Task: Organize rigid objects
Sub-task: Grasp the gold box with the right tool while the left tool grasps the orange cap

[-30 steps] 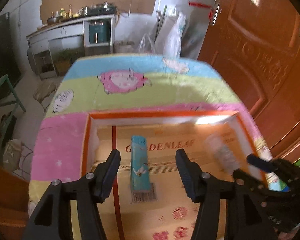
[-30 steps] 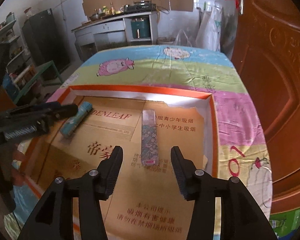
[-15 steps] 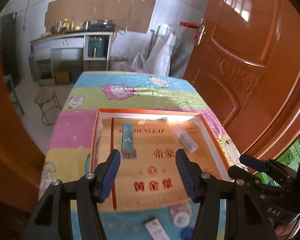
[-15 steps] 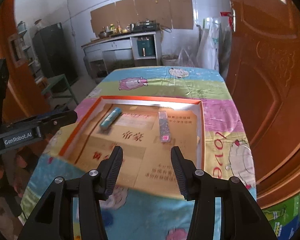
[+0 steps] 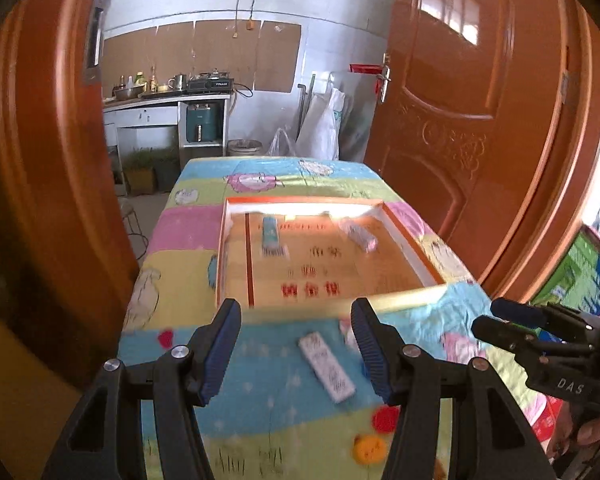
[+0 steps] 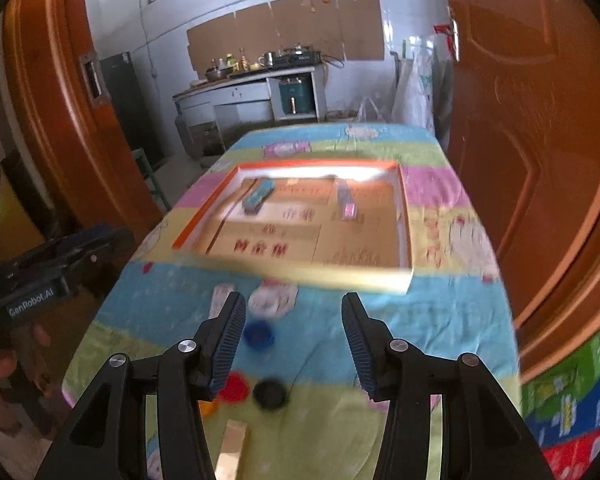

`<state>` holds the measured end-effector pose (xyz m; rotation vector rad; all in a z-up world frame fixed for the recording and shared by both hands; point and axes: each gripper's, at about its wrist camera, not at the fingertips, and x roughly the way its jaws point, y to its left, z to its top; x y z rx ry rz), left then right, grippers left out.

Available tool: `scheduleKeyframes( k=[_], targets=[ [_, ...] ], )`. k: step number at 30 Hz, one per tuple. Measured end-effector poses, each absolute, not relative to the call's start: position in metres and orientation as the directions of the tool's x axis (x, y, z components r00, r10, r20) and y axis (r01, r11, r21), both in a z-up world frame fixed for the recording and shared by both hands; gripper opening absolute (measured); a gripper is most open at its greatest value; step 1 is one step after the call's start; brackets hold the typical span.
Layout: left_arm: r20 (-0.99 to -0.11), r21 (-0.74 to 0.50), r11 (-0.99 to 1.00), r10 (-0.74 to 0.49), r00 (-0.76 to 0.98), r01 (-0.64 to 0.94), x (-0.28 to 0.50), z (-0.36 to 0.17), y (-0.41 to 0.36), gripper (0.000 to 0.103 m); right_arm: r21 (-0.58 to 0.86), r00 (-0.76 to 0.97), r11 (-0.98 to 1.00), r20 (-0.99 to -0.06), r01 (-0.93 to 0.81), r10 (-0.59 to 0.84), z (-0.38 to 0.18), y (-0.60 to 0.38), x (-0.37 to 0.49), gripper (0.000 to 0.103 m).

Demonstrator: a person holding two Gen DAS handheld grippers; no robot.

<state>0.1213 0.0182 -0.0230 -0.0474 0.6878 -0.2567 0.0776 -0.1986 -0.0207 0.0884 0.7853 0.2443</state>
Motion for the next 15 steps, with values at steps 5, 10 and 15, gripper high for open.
scheduleKeyframes(
  k=[5, 10, 15],
  targets=[
    [-0.617, -0.139, 0.969, -0.245, 0.748, 0.203, 0.085, -0.039, 0.028, 0.057, 0.186, 0.590, 0.959, -0.758, -0.213, 0.278, -0.066, -0.174, 0.038, 0.052],
    [-0.594, -0.116, 0.974, -0.226, 0.772, 0.196, 0.053, -0.049, 0.033, 0.057, 0.147, 0.568, 0.970, -0.789, -0.195, 0.234, -0.097, -0.156, 0.014, 0.052],
    [-0.593, -0.113, 0.975, -0.220, 0.775, 0.190, 0.029, -0.064, 0.036, 0.057, 0.100, 0.561, 0.972, -0.802, -0.213, 0.206, -0.111, -0.144, 0.009, 0.052]
  ],
)
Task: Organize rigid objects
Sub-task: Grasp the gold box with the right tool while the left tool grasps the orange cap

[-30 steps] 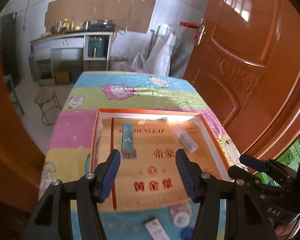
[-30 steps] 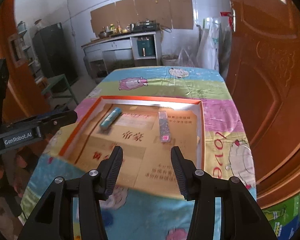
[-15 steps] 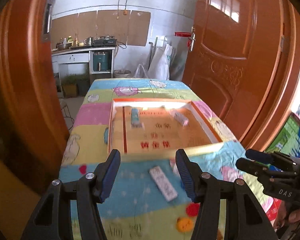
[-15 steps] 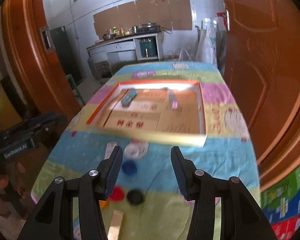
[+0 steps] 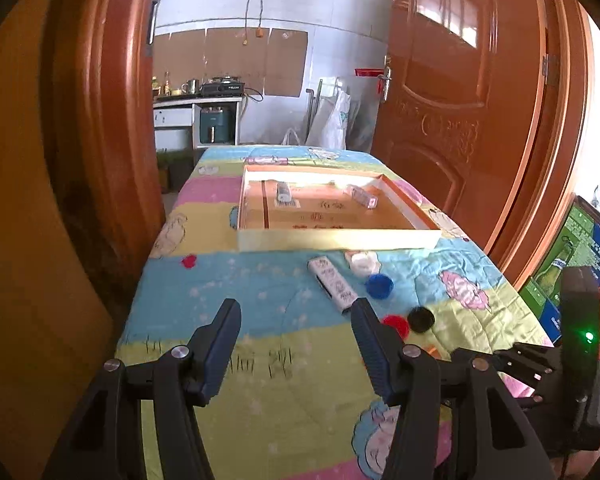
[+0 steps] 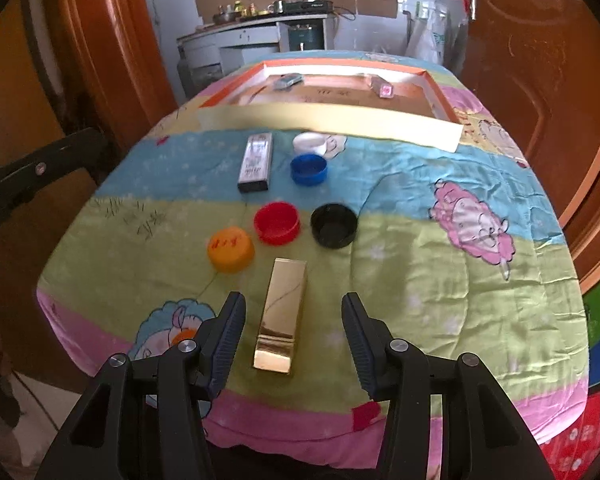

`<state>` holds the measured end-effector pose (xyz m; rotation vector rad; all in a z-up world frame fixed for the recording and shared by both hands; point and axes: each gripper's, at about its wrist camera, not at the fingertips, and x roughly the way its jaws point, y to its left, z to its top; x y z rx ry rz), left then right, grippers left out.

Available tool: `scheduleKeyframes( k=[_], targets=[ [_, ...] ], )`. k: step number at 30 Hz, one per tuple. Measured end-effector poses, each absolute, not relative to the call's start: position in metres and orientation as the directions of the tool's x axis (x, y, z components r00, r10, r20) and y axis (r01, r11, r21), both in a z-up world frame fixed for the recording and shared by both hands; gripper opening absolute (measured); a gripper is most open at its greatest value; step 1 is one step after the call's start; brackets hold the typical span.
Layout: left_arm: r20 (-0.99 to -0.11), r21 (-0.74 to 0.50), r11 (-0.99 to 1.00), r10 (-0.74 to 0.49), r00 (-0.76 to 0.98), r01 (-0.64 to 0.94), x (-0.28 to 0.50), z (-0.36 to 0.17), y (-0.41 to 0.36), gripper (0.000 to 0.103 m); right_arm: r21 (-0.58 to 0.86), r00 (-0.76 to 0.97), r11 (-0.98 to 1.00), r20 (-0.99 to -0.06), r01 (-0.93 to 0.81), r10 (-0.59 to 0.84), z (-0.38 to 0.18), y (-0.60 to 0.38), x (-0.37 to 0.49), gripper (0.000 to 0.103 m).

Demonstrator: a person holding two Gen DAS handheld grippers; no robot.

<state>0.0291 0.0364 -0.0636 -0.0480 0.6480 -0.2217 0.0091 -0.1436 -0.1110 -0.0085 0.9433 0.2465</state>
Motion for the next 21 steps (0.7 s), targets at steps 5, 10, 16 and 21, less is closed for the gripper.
scheduleKeyframes(
  k=[5, 10, 16, 21],
  targets=[
    [-0.601, -0.109, 0.972, -0.230, 0.765, 0.206, 0.019, -0.073, 0.031, 0.057, 0.058, 0.566, 0.974, -0.805, -0.221, 0.176, -0.113, -0.139, 0.007, 0.018],
    [-0.609, -0.139, 0.940, -0.330, 0.721, 0.312, 0.008, -0.084, 0.010, 0.057, 0.092, 0.575, 0.975, -0.794, -0.205, 0.195, -0.108, -0.149, 0.006, 0.018],
    [-0.627, -0.106, 0.901, -0.389, 0.675, 0.420, -0.006, -0.100, -0.022, 0.057, 0.075, 0.623, 0.987, -0.769, -0.140, 0.146, -0.099, -0.172, 0.000, 0.018],
    [-0.655, -0.080, 0.886, -0.392, 0.646, 0.456, -0.009, -0.112, -0.039, 0.057, 0.084, 0.622, 0.990, -0.771, -0.113, 0.137, -0.102, -0.182, -0.005, 0.018]
  ],
)
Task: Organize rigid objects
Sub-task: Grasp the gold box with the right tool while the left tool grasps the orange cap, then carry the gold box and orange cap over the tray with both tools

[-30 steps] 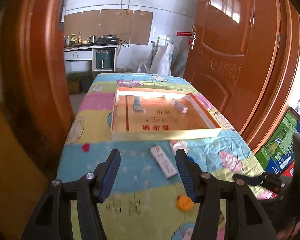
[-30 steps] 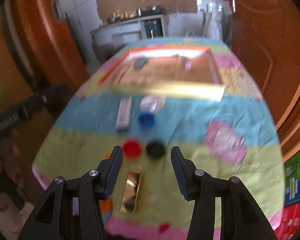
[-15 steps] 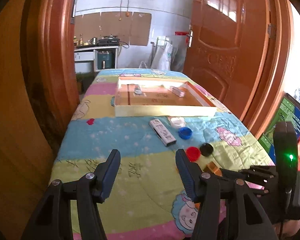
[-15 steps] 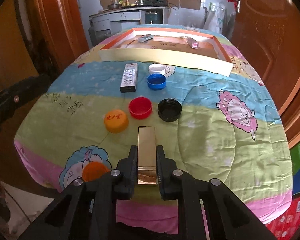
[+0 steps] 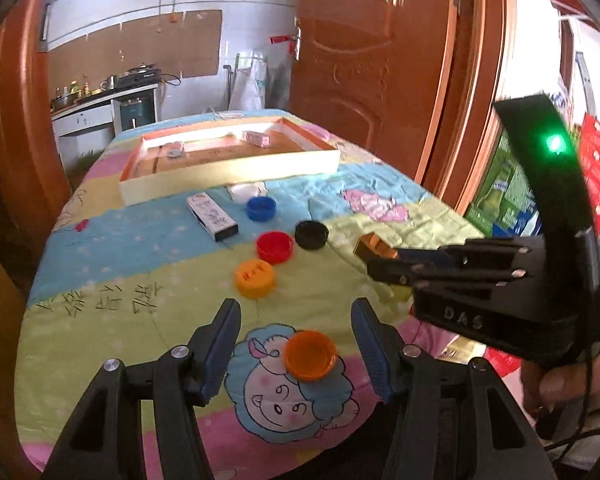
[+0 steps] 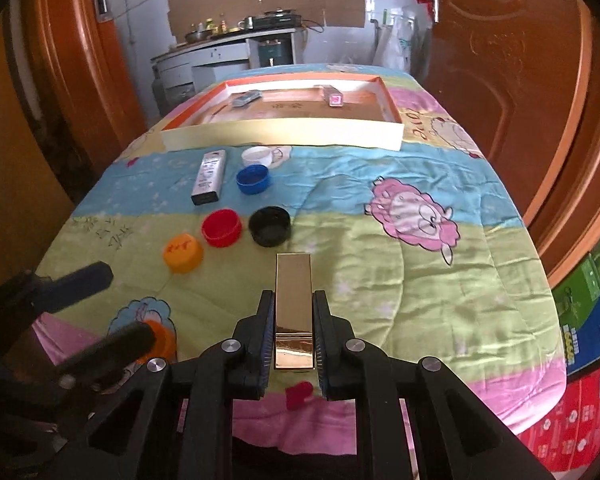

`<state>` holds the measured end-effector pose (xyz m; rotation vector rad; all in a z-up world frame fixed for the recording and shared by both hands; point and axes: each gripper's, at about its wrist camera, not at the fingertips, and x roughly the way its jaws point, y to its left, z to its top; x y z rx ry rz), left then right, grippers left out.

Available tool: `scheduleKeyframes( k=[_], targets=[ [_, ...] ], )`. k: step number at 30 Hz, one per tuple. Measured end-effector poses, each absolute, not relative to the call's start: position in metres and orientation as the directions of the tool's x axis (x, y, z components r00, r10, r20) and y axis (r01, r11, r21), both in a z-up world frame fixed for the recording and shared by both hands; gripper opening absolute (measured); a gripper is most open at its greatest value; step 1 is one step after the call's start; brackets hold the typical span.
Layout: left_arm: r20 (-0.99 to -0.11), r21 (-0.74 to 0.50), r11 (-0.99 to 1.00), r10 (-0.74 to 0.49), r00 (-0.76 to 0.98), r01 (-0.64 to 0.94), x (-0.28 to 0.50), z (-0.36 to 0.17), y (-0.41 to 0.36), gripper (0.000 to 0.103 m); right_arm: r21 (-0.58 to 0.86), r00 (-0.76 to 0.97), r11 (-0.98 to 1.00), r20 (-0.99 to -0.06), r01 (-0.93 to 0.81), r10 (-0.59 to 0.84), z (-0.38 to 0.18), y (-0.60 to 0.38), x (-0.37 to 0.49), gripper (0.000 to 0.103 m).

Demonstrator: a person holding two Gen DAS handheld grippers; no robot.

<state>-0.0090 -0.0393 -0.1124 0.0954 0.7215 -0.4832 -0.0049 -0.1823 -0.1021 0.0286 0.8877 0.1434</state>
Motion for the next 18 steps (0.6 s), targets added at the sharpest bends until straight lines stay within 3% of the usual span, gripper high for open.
scheduleKeyframes(
  k=[11, 13, 15, 18],
  targets=[
    [-0.706, -0.011, 0.894, -0.324, 0.629, 0.448, -0.008, -0.139, -0.046, 0.057, 0.101, 0.631, 0.990, -0.763, -0.094, 0.138, -0.101, -0.192, -0.012, 0.018],
    [-0.701, -0.021, 0.903, -0.319, 0.638, 0.429, -0.008, -0.139, -0.043, 0.052, 0.101, 0.631, 0.990, -0.764, -0.096, 0.140, -0.101, -0.192, -0.013, 0.018],
    [-0.703, -0.013, 0.914, -0.297, 0.646, 0.406, -0.006, -0.138, -0.040, 0.033, 0.103, 0.631, 0.990, -0.763, -0.097, 0.141, -0.102, -0.192, -0.013, 0.018],
    [-0.702, -0.056, 0.919, -0.314, 0.639, 0.391, -0.003, -0.137, -0.032, 0.030, 0.104, 0.633, 0.990, -0.761, -0.100, 0.144, -0.101, -0.191, -0.014, 0.018]
  ],
)
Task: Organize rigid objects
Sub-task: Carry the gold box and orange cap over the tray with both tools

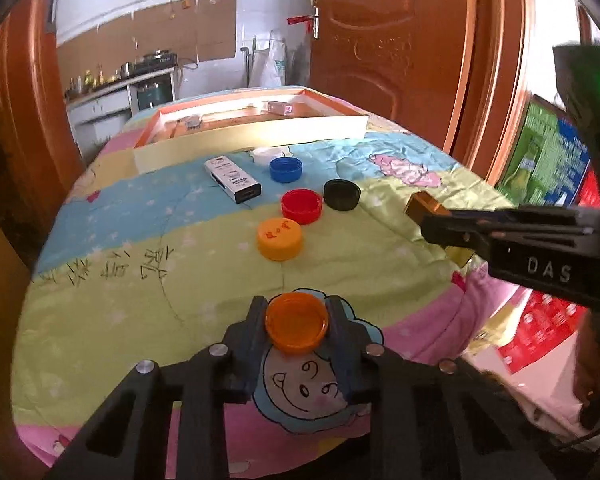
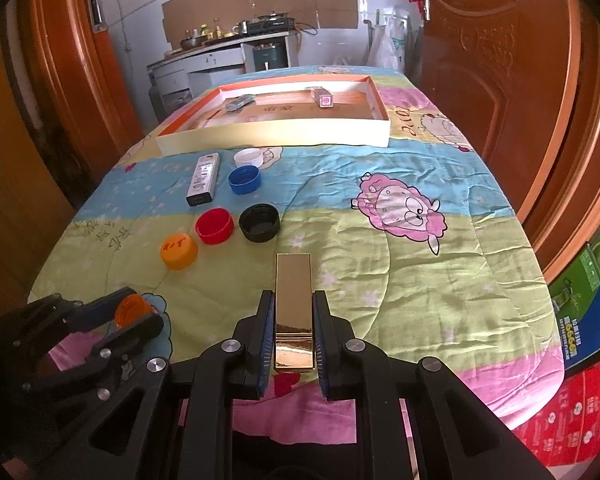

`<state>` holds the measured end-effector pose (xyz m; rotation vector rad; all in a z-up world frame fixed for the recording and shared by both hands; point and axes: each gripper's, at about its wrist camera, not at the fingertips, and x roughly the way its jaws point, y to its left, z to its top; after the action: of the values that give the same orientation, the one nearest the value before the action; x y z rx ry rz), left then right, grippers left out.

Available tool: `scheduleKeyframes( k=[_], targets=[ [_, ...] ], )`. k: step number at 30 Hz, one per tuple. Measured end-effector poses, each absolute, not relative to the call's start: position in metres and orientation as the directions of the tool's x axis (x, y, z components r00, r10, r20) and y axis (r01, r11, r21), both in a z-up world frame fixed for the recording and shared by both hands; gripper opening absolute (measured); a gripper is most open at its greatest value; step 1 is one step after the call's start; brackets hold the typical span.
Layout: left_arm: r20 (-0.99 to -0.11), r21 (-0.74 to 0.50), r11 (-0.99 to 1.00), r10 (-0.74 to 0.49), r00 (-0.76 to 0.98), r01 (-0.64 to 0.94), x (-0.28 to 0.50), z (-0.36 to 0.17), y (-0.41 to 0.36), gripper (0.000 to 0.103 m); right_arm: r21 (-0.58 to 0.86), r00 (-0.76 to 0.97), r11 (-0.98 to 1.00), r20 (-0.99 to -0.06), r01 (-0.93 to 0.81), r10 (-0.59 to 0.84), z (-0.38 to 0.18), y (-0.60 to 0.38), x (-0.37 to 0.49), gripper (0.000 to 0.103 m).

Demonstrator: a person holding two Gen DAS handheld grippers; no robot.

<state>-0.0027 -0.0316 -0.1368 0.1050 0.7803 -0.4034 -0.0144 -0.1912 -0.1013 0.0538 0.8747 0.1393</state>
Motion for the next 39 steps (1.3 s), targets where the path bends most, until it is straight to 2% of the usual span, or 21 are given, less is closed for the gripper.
scheduleKeyframes(
  k=[20, 30, 39],
  targets=[
    [-0.668, -0.120, 0.949, -0.293, 0.684, 0.290, 0.017, -0.099, -0.009, 0.030, 0.127, 0.680, 0.984, -0.712, -0.123, 0.176, -0.077, -0.182, -0.001, 0.018],
    [-0.640, -0.167, 0.950, -0.309, 0.703, 0.266, 0.065, -0.070, -0.006, 0.030, 0.176, 0.722, 0.976, -0.658, -0.130, 0.214, -0.046, -0.189, 0.040, 0.018],
    [-0.614, -0.186, 0.949, -0.316, 0.723, 0.256, 0.108, -0.049, -0.008, 0.030, 0.183, 0.716, 0.974, -0.661, -0.135, 0.224, -0.039, -0.190, 0.079, 0.018]
  ],
)
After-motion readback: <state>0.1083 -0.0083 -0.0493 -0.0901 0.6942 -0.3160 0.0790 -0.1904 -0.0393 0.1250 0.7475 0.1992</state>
